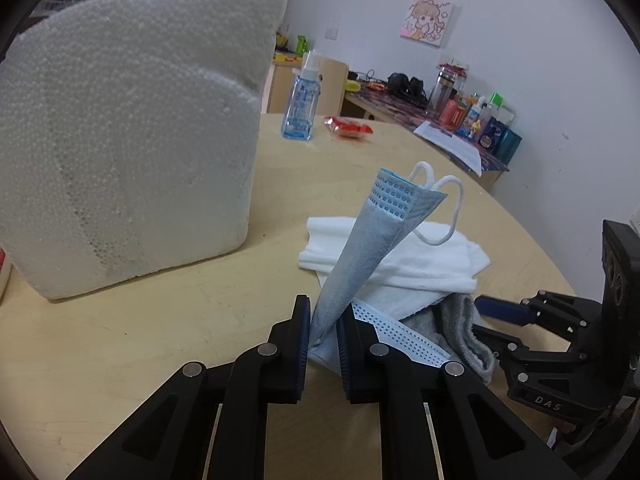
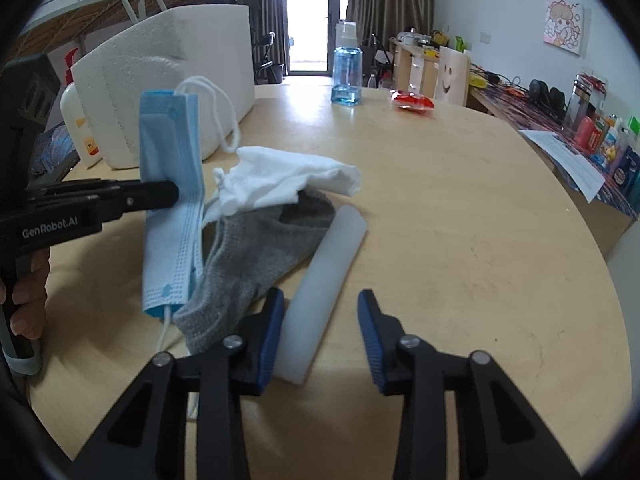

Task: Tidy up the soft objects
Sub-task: 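Close the right tool on the white foam stick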

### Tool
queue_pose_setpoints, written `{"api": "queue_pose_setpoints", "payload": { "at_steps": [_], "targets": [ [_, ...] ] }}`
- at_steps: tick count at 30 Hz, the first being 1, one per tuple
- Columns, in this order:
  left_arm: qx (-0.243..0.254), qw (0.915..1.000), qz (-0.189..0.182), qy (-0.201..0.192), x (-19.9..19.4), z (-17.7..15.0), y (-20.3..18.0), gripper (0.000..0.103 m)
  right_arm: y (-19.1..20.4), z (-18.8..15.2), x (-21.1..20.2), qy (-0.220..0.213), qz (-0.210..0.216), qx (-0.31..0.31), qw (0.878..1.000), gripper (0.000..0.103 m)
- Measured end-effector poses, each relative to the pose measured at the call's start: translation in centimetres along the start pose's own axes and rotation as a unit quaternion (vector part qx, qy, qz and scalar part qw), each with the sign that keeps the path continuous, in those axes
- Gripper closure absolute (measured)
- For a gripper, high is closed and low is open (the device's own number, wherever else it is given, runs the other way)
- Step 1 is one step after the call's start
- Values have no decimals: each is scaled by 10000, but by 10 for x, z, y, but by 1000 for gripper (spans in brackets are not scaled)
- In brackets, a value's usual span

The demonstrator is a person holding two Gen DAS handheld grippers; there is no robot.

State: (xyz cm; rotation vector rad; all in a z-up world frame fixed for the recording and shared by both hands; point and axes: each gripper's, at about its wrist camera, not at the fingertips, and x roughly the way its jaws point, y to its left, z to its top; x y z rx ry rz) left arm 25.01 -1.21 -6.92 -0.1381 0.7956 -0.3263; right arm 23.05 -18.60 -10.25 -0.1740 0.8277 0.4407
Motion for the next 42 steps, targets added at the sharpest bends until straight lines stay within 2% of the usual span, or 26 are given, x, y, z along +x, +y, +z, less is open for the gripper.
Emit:
{"api": "queue_pose_setpoints", "payload": {
  "at_steps": [4, 10, 20, 24, 31, 32, 34, 42],
  "targets": [
    [32, 9999, -43, -126, -7, 0, -2, 89, 7, 0, 0, 29, 58, -54, 10000, 77],
    [29, 9994, -121, -333, -19, 0, -1, 89, 2, 2, -2, 43, 108, 138, 9998, 85],
    [-24, 9977, -327, -590, -39, 2, -2, 89, -19, 4, -28, -312, 47, 776, 9965, 87],
    [81, 9964, -351, -767, -51, 2, -7, 89, -21, 3, -42, -488, -45, 836, 9953, 87],
    [15, 9939, -281, -1062, -81, 0, 4, 89, -11, 5, -28, -314, -116, 591, 9977, 84],
    [17, 9938, -259, -1084, -83, 0, 5, 89, -10, 5, -25, -257, -141, 523, 9982, 81],
    [17, 9934, -217, -1123, -85, -2, 6, 89, -7, 6, -17, -190, -220, 444, 9986, 62],
    [-105, 9933, -88, -1148, -88, -8, 17, 89, -9, 9, -2, -15, -372, 383, 9986, 61]
  ]
}}
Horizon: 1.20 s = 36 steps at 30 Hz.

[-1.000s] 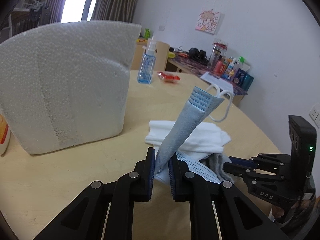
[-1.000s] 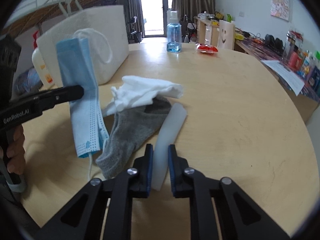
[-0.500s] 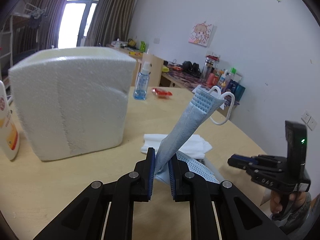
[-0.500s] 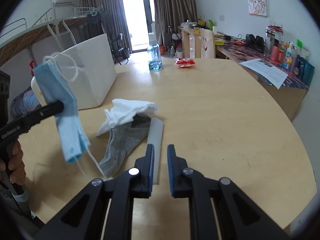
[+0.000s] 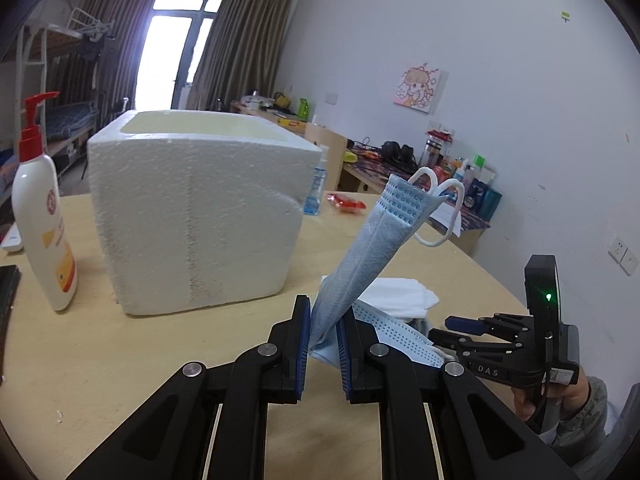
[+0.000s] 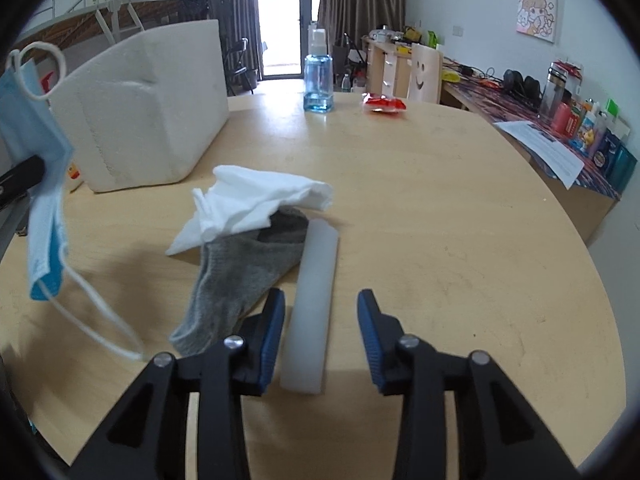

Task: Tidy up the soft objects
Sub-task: 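Close the right tool on the white foam stick, then lift the foam stick and blue mask and carry both over the foam box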

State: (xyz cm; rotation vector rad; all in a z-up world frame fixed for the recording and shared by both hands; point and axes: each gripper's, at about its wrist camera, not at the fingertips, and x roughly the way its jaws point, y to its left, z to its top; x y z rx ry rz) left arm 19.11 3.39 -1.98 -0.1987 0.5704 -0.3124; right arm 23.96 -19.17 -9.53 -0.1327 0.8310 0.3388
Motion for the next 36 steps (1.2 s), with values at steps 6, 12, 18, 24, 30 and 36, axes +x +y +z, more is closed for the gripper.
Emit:
{"api": "queue_pose_setpoints", "payload": {
  "at_steps": [6, 12, 18, 24, 30, 36],
  "targets": [
    [-50, 10000, -3, -42, -2, -3, 3, 89, 5, 0, 3, 162, -22, -55, 9999, 61],
    [-59, 10000, -21, -58, -2, -4, 0, 89, 8, -1, 8, 294, -80, -25, 9995, 61],
    [-25, 9999, -79, -123, -6, -7, -2, 89, 7, 0, 9, 402, -35, 24, 9992, 61],
    [-37, 9998, -23, -180, -10, -8, -1, 89, 4, -1, 6, 304, 42, 89, 9995, 87],
    [58, 9996, 28, -280, -20, -7, -8, 89, -9, -1, -9, 96, 353, 444, 9983, 89],
    [116, 9993, 95, -338, -30, -8, -14, 89, -24, 3, -38, -322, 381, 743, 9960, 89]
  ]
}}
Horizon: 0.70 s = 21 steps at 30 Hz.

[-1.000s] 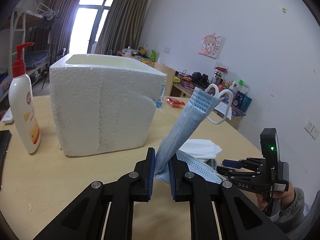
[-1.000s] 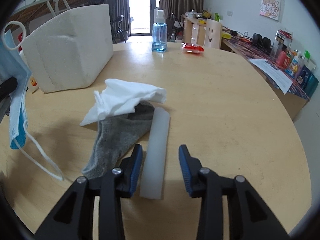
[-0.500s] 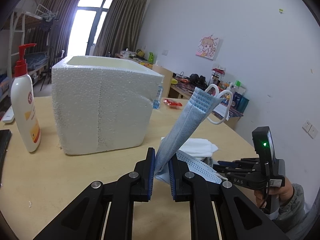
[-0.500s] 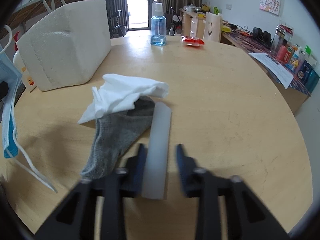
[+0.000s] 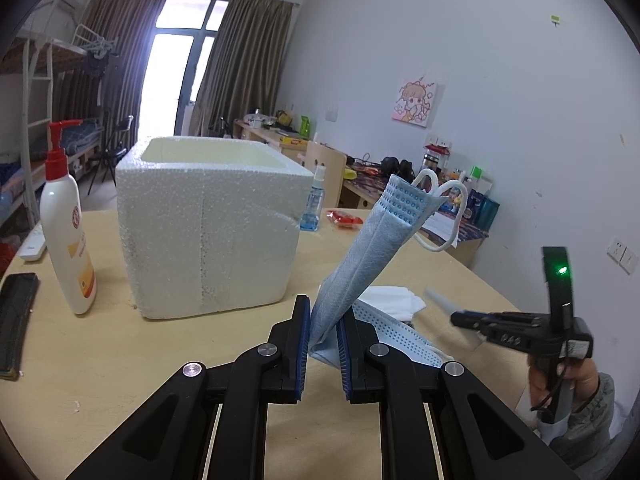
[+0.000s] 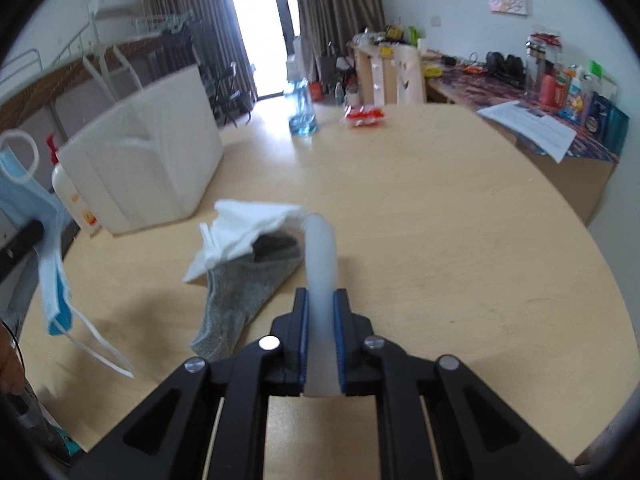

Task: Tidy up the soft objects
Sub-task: 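Lift the foam stick and blue mask and carry both over the foam box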

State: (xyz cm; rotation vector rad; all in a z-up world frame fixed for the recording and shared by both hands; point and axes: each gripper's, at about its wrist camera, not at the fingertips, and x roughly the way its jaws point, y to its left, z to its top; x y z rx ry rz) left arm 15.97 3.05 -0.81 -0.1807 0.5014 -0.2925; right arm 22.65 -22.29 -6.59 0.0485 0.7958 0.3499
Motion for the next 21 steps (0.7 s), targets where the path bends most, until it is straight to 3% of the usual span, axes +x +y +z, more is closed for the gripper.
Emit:
{"api": "queue_pose_setpoints", "payload": {
  "at_steps": [11, 21],
  "targets": [
    [240, 9991, 247, -242, -29, 1, -15, 89, 20, 4, -53, -845, 261, -167, 9959, 89],
    [384, 9956, 755, -389, -59, 5, -11, 89, 49, 4, -79, -1371, 588, -503, 9875, 89]
  ]
}}
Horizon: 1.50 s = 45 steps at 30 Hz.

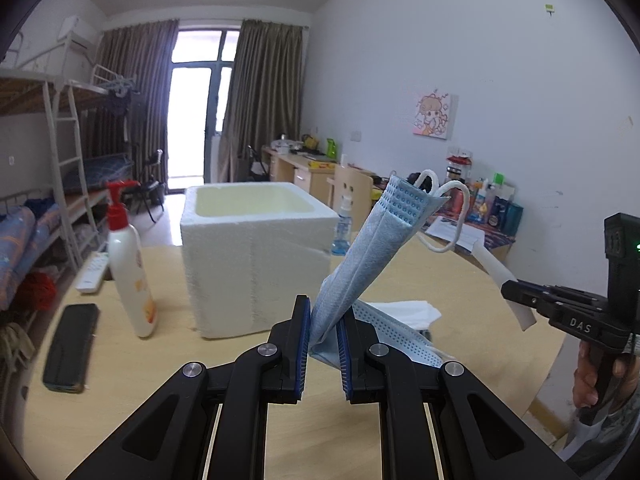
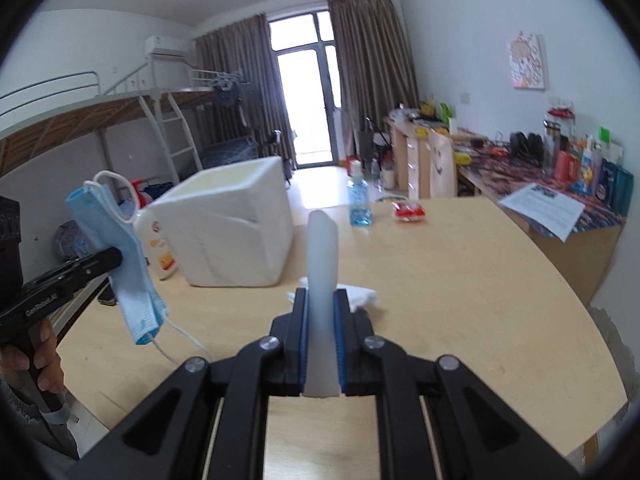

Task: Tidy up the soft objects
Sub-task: 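Lift the foam stick and blue mask and carry both over the foam box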

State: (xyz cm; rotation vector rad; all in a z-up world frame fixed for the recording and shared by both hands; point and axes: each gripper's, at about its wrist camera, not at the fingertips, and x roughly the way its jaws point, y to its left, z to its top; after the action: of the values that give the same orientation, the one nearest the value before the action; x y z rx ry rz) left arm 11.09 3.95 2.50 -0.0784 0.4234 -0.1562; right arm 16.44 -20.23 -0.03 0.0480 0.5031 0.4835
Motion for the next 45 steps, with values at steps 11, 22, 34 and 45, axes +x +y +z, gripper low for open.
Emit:
{"api": "queue_pose_setpoints", "payload": {
  "at_steps": [11, 22, 34, 45],
  "targets": [
    [-16, 9983, 500, -289, -30, 10, 19, 89, 36, 15, 12, -213, 605, -405, 9971, 89],
    [-23, 9953, 845, -471, -46, 13, 36, 89, 67, 24, 32, -252, 1154, -750, 9902, 89],
    [24, 9934, 951, -635, -51, 20, 39, 89, 82, 29, 37, -251, 1281, -915, 9872, 89],
    [128, 9925, 905, -816, -57, 42, 41, 89, 98, 49, 34, -413, 1184, -1101, 9860, 89]
  ]
}}
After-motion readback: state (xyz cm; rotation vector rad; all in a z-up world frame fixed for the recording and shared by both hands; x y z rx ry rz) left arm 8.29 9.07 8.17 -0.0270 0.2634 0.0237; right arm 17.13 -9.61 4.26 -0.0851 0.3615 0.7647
